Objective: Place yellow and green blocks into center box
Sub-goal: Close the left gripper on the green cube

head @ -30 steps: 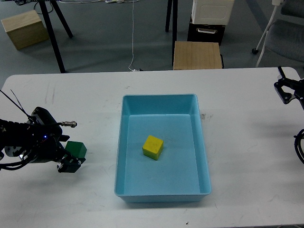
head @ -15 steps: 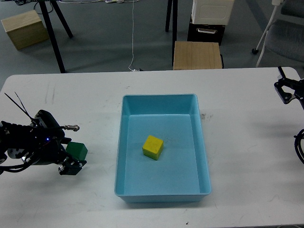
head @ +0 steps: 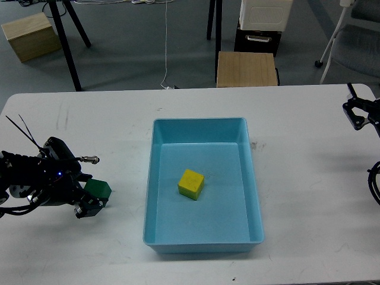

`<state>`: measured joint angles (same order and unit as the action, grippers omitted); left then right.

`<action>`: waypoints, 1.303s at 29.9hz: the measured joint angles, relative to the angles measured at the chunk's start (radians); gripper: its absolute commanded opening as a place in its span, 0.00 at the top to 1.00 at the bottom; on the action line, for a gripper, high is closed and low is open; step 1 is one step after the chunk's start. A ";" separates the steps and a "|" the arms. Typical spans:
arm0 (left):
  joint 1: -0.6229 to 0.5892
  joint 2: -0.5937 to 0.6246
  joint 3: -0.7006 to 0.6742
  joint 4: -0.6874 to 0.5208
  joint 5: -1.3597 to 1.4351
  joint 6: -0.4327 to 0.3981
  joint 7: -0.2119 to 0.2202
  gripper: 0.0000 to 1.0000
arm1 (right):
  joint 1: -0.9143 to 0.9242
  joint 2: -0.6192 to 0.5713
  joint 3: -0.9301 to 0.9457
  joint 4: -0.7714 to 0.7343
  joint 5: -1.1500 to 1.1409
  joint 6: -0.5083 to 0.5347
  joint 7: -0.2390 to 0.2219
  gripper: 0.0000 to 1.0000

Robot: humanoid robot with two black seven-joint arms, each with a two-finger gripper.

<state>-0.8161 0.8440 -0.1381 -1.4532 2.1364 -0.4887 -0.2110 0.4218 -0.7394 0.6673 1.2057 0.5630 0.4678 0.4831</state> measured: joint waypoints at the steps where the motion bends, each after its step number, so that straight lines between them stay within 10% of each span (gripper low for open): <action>1: 0.000 0.000 0.000 0.000 0.000 0.000 0.001 0.30 | 0.000 0.000 0.000 0.000 0.000 0.000 0.000 0.01; 24: -0.006 0.005 -0.008 -0.001 0.003 0.000 0.001 0.62 | 0.000 0.000 0.002 0.001 0.000 0.000 0.001 0.01; 39: -0.018 0.039 -0.022 -0.020 -0.019 0.000 -0.016 0.62 | 0.000 0.002 0.001 0.002 0.000 0.000 0.001 0.01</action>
<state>-0.8336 0.8834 -0.1598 -1.4736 2.1169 -0.4888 -0.2275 0.4218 -0.7376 0.6682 1.2073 0.5630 0.4678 0.4840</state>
